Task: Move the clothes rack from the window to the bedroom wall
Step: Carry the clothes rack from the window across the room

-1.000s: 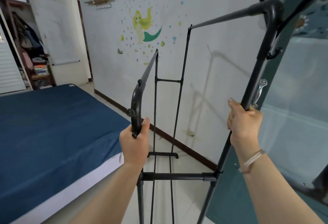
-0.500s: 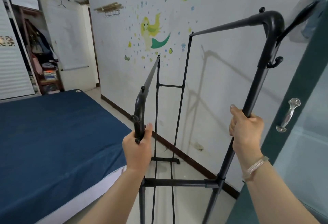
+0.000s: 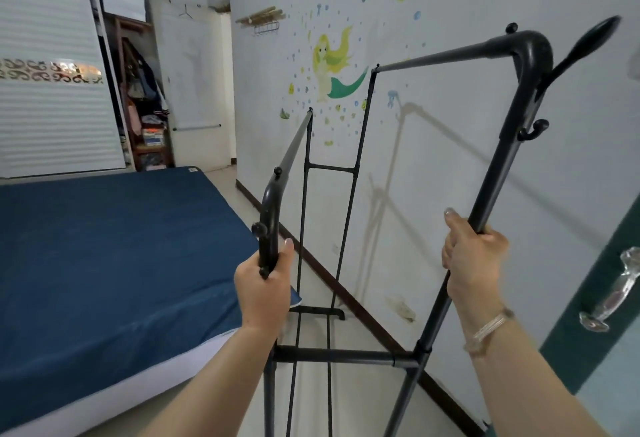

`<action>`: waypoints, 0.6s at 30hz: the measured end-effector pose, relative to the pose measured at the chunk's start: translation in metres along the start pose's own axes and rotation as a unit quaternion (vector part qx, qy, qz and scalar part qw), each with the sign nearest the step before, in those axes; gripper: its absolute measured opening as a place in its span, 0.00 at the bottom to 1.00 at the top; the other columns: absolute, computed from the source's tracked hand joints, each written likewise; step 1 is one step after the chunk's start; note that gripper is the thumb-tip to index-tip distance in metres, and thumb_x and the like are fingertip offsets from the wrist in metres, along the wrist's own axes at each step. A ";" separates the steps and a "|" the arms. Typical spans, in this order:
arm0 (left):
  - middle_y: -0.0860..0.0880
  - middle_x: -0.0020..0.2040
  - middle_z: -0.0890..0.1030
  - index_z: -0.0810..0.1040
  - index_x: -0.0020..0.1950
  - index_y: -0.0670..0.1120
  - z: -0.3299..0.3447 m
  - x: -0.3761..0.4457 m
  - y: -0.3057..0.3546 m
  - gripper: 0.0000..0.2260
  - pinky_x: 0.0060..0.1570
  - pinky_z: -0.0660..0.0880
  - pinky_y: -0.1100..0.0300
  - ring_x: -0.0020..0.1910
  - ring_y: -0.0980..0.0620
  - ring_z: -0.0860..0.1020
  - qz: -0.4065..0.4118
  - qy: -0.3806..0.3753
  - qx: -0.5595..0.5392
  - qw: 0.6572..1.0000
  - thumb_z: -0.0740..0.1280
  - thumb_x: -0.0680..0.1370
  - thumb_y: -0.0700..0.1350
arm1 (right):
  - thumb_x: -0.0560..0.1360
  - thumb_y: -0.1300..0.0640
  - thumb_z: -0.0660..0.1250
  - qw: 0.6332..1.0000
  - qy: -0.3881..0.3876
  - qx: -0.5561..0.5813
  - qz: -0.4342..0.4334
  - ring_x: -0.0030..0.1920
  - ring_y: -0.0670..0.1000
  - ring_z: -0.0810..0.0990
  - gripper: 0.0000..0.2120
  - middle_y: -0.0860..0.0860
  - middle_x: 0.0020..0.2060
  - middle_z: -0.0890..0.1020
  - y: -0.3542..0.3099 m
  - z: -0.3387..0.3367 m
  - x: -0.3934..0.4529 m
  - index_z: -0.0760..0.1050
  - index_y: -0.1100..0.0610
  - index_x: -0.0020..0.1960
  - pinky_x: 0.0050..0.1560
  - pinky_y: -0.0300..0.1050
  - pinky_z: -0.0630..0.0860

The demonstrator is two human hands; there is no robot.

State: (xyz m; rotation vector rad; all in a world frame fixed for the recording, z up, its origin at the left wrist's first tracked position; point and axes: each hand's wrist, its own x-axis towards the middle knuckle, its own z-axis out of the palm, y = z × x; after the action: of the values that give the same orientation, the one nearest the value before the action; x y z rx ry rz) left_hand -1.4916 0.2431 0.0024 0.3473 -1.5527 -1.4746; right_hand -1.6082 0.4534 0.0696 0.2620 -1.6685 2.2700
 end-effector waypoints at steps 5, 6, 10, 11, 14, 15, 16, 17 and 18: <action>0.57 0.19 0.63 0.64 0.21 0.55 0.025 0.007 -0.008 0.24 0.21 0.61 0.67 0.20 0.58 0.60 -0.002 0.018 0.015 1.000 0.69 0.75 0.51 | 0.70 0.54 0.71 1.000 -0.020 0.017 0.007 0.18 0.46 0.60 0.20 0.44 0.18 0.63 0.012 -0.002 0.033 0.64 0.48 0.26 0.20 0.36 0.59; 0.57 0.20 0.62 0.64 0.22 0.54 0.030 0.010 -0.010 0.24 0.21 0.61 0.66 0.20 0.58 0.60 -0.003 0.021 0.018 1.000 0.69 0.75 0.51 | 0.70 0.54 0.71 1.000 -0.022 0.019 0.007 0.18 0.46 0.60 0.20 0.44 0.18 0.63 0.015 -0.002 0.040 0.64 0.48 0.25 0.20 0.36 0.60; 0.58 0.20 0.61 0.62 0.22 0.54 0.046 0.025 -0.020 0.25 0.21 0.60 0.67 0.20 0.59 0.59 -0.003 0.032 0.022 0.999 0.69 0.75 0.49 | 0.69 0.53 0.71 0.999 -0.030 0.020 0.005 0.18 0.47 0.60 0.20 0.44 0.18 0.62 0.027 0.003 0.064 0.63 0.49 0.25 0.20 0.36 0.59; 0.58 0.20 0.61 0.61 0.22 0.54 0.051 0.030 -0.024 0.25 0.21 0.60 0.67 0.20 0.59 0.59 -0.001 0.034 0.022 0.999 0.69 0.76 0.48 | 0.69 0.53 0.71 0.999 -0.031 0.021 0.005 0.18 0.47 0.60 0.21 0.45 0.18 0.62 0.031 0.005 0.072 0.62 0.50 0.25 0.20 0.36 0.59; 0.57 0.19 0.61 0.62 0.21 0.53 0.065 0.049 -0.034 0.26 0.21 0.59 0.66 0.20 0.58 0.59 0.003 0.035 0.030 0.999 0.69 0.76 0.47 | 0.69 0.53 0.71 0.999 -0.029 0.018 0.000 0.19 0.48 0.59 0.21 0.45 0.18 0.61 0.042 0.014 0.093 0.61 0.50 0.26 0.21 0.37 0.58; 0.57 0.19 0.61 0.62 0.21 0.53 0.069 0.055 -0.039 0.26 0.21 0.59 0.65 0.20 0.57 0.59 0.003 0.036 0.030 0.999 0.69 0.75 0.47 | 0.69 0.53 0.71 0.999 -0.028 0.016 -0.002 0.19 0.48 0.59 0.21 0.45 0.18 0.62 0.046 0.017 0.100 0.61 0.50 0.26 0.21 0.37 0.59; 0.56 0.19 0.61 0.62 0.21 0.53 0.073 0.064 -0.044 0.25 0.22 0.60 0.64 0.20 0.57 0.59 0.004 0.037 0.028 0.999 0.69 0.75 0.48 | 0.70 0.54 0.71 0.999 -0.028 0.017 -0.005 0.19 0.47 0.59 0.20 0.45 0.18 0.62 0.052 0.023 0.109 0.61 0.50 0.27 0.20 0.37 0.59; 0.56 0.19 0.61 0.62 0.21 0.53 0.076 0.071 -0.048 0.25 0.22 0.60 0.63 0.21 0.57 0.59 0.004 0.038 0.025 0.999 0.69 0.75 0.48 | 0.70 0.54 0.71 0.999 -0.028 0.016 -0.007 0.19 0.47 0.59 0.20 0.45 0.18 0.62 0.056 0.028 0.116 0.61 0.51 0.27 0.20 0.37 0.59; 0.56 0.19 0.61 0.63 0.21 0.53 0.079 0.080 -0.052 0.25 0.22 0.60 0.62 0.21 0.57 0.59 0.004 0.038 0.023 0.999 0.69 0.75 0.47 | 0.70 0.53 0.71 0.999 -0.030 0.014 -0.008 0.18 0.47 0.60 0.21 0.45 0.18 0.62 0.060 0.033 0.123 0.60 0.51 0.28 0.21 0.37 0.59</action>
State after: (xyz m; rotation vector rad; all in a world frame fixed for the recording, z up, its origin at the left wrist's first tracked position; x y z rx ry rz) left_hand -1.6136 0.2216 0.0018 0.4187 -1.5277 -1.4047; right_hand -1.7457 0.4226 0.0664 0.3510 -1.6578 2.2978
